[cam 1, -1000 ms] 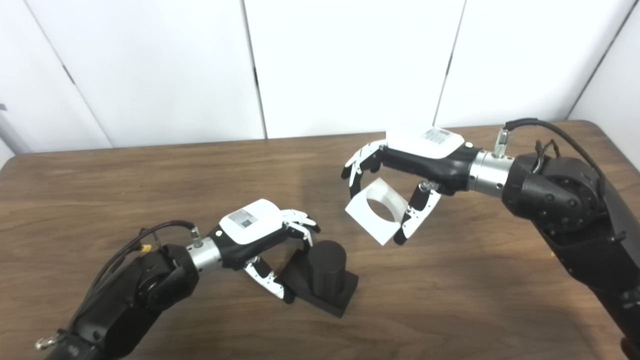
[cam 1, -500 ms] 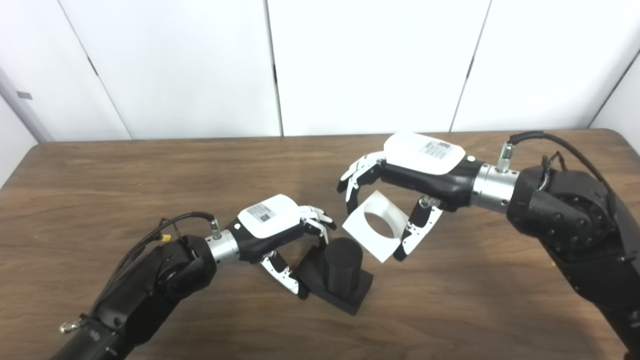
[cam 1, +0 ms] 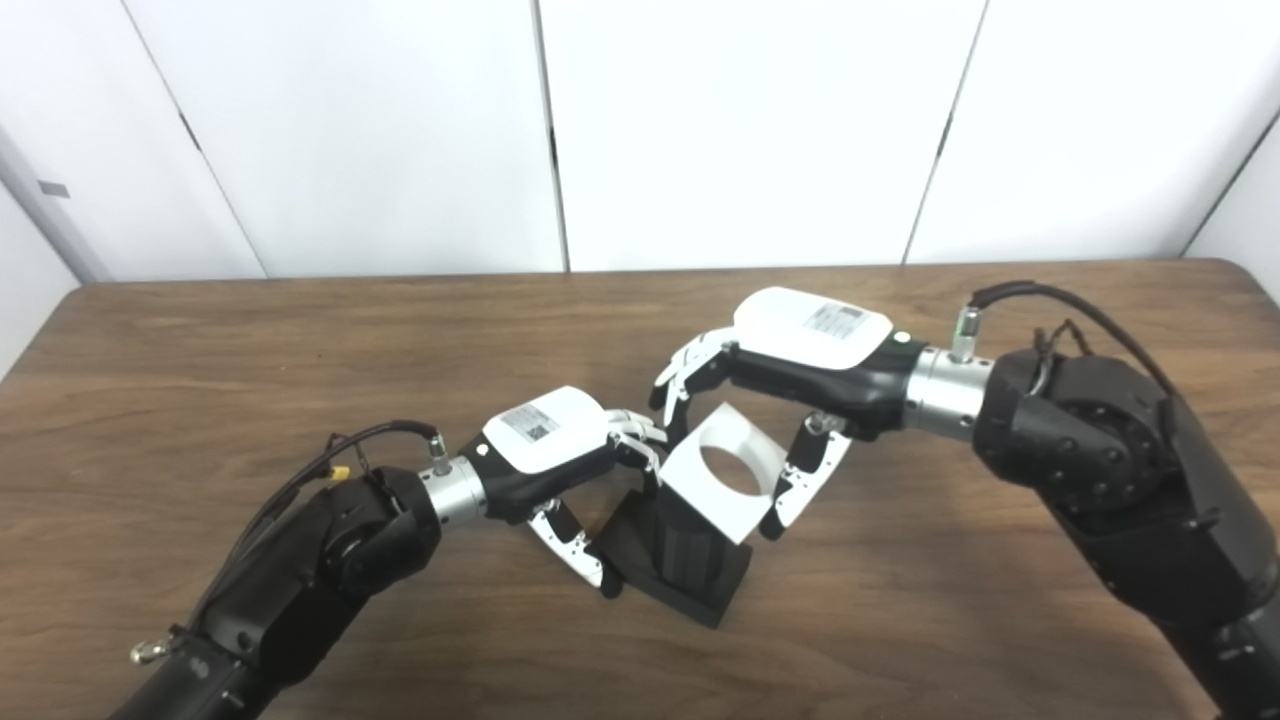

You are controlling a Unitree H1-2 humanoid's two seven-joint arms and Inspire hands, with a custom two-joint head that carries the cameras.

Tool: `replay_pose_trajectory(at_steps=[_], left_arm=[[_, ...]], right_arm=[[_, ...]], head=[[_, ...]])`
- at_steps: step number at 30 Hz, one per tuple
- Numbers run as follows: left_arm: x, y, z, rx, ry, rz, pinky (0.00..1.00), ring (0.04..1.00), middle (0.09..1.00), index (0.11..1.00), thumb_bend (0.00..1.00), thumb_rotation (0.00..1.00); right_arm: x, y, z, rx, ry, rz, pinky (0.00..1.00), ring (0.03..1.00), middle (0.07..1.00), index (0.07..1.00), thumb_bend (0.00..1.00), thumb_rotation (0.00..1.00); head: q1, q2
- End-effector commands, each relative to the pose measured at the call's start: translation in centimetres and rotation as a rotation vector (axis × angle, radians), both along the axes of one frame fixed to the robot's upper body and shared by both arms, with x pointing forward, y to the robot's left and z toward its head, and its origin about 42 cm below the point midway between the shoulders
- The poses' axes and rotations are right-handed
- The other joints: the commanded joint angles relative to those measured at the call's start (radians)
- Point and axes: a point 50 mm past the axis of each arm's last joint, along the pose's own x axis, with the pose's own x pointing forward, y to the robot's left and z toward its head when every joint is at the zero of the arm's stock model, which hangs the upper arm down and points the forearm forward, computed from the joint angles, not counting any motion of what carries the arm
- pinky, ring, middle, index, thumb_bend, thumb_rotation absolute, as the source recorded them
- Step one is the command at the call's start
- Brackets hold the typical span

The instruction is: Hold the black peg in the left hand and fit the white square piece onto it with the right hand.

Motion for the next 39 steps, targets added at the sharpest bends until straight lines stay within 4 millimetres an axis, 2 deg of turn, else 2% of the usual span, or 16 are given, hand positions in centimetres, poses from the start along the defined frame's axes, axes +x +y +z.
replay_pose_trajectory(at_steps=[1,34,39], left_arm=[[-0.8,-0.4,-1.9,0.105,0.038,-0.015,0.70,0.865,0.846,0.492,0.52,0.07],[-1.0,-0.6,-1.7,0.116,0.033,-0.020,0.69,0.869,0.861,0.492,0.52,0.07],[-1.1,-0.7,-1.6,0.113,0.033,-0.019,0.70,0.865,0.866,0.492,0.52,0.07]], right_arm=[[0.4,0.2,1.2,0.019,-0.051,0.008,0.68,0.807,0.762,0.478,0.52,0.13],[0.0,2.5,-3.7,0.021,0.072,0.069,0.69,0.817,0.773,0.477,0.52,0.13],[0.0,2.6,-4.4,-0.025,0.054,0.050,0.66,0.802,0.776,0.486,0.52,0.14]], head=[[-0.001,0.003],[-0.003,0.012],[-0.003,0.013]])
